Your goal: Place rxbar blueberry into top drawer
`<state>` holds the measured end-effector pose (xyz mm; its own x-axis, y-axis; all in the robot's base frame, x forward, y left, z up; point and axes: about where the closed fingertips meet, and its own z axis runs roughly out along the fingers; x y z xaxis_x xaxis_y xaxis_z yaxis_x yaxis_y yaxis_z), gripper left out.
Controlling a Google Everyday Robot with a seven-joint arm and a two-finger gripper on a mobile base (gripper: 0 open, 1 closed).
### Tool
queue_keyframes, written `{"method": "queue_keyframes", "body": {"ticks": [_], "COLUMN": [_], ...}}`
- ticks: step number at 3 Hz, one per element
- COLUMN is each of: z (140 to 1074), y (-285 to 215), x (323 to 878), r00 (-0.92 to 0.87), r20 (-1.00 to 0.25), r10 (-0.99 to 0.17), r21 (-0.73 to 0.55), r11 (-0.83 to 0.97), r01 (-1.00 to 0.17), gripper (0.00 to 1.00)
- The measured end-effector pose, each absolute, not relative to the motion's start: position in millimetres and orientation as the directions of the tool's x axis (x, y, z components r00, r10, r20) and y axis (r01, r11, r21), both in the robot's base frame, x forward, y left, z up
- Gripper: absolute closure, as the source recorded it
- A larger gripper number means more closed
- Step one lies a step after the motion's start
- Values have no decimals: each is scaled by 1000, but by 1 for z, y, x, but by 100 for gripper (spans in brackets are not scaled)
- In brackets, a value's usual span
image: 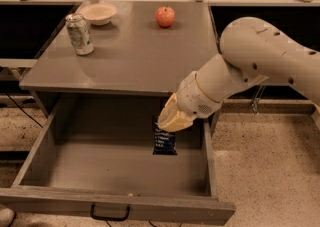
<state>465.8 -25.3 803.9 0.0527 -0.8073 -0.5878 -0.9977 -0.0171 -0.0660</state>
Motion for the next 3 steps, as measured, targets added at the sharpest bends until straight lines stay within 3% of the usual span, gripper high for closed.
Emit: {"method": "queue_keyframes", "body": {"ticks": [3], "z": [743], "y": [-8], "x": [479], "r00": [-27], "r20": [-642], "r10": [-766], "r21": [-11], "r11": [44], "r01": [-999], "gripper": [100]}}
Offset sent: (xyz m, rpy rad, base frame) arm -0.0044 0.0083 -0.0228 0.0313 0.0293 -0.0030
